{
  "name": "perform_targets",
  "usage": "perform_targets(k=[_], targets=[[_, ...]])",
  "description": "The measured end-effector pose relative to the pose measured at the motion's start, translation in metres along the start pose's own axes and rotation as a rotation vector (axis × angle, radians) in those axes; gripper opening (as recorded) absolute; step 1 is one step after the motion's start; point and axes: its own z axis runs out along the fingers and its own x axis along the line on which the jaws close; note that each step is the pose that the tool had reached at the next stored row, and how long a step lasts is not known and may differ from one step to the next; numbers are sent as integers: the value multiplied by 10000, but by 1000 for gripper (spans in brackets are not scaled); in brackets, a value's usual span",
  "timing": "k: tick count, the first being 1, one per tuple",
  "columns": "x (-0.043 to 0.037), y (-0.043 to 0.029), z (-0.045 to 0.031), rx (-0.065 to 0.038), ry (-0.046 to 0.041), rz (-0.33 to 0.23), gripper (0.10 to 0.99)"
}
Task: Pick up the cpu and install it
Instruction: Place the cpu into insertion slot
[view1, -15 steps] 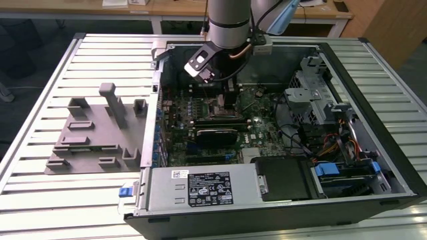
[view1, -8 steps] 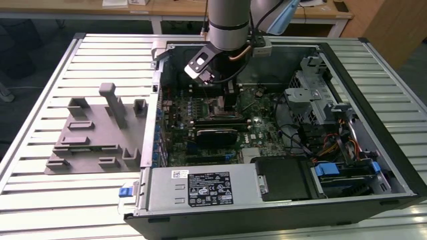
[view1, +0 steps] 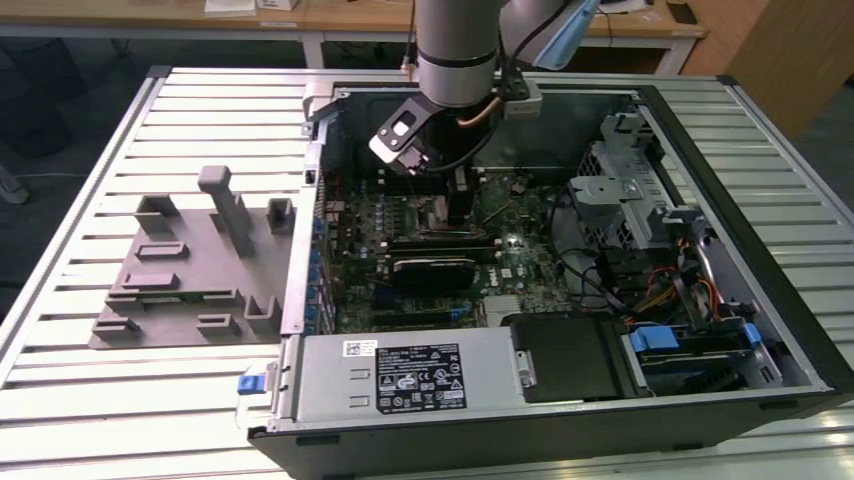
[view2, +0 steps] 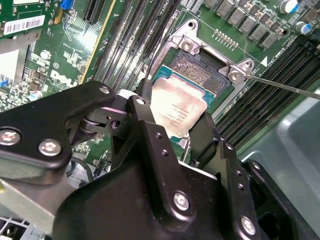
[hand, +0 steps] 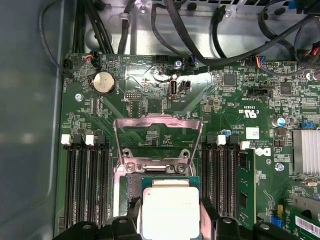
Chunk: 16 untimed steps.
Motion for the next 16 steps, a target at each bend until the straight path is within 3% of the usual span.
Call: perform_targets(k=[16], targets=[[28,-46,102,1,-2,0,541]])
